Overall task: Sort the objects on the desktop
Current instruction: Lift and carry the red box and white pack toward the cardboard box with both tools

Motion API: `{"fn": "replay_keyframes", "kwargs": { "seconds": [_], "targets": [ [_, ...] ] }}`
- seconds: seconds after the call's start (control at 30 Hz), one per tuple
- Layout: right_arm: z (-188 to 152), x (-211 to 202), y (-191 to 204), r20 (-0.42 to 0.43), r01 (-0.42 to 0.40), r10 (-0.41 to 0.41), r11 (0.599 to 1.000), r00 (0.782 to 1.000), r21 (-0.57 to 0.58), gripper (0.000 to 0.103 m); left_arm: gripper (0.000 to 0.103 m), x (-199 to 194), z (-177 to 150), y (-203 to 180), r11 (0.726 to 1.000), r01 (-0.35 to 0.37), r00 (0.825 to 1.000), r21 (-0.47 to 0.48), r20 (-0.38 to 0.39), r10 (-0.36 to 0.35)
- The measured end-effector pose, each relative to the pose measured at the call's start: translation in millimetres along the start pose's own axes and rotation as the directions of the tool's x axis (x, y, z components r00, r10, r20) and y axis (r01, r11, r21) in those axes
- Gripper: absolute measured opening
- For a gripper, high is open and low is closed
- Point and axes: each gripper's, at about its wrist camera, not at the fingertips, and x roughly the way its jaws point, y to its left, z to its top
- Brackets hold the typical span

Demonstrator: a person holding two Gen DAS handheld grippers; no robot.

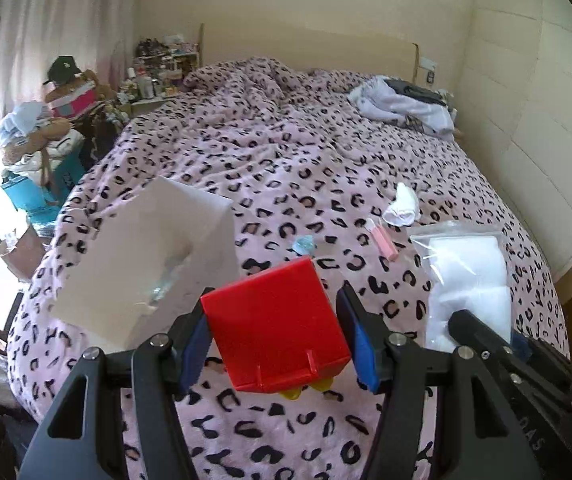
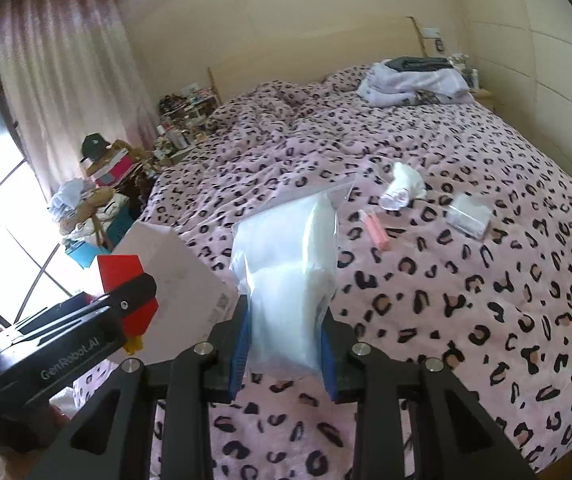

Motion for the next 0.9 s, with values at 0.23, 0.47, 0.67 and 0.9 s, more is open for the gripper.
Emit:
{"fn": "replay_keyframes", "kwargs": {
  "seconds": [0.23, 0.47, 0.67, 0.9],
  "targets": [
    [5.2, 5.7, 40.2, -0.018, -0.051, 0.05, 0.997, 0.999, -0.051, 0.03, 0.061, -22.2, -0.1, 36.8, 0.998, -0.037, 0.999, -0.055, 0.007, 0.038],
    [12.5, 25.1, 80.2, -0.06, -0.095, 0.089, 0.99, 0.994, -0.107, 0.03, 0.061, -26.4, 4.7, 71.3, 0.992, -0.06, 0.998, -0.111, -0.004, 0.06],
    [25.7, 46.6, 113.0, -0.092, -0.129, 0.115, 0.979, 0.989, -0.161, 0.03, 0.061, -19.5, 13.7, 101.8, 0.985, -0.076, 0.997, -0.154, -0.016, 0.074],
    [41.8, 74.8, 140.6, -0.134, -0.162, 0.136, 0.966, 0.981, -0.202, 0.03, 0.056, -9.7, 24.3, 128.9, 0.977, -0.091, 0.996, -0.193, -0.029, 0.087]
  ]
}}
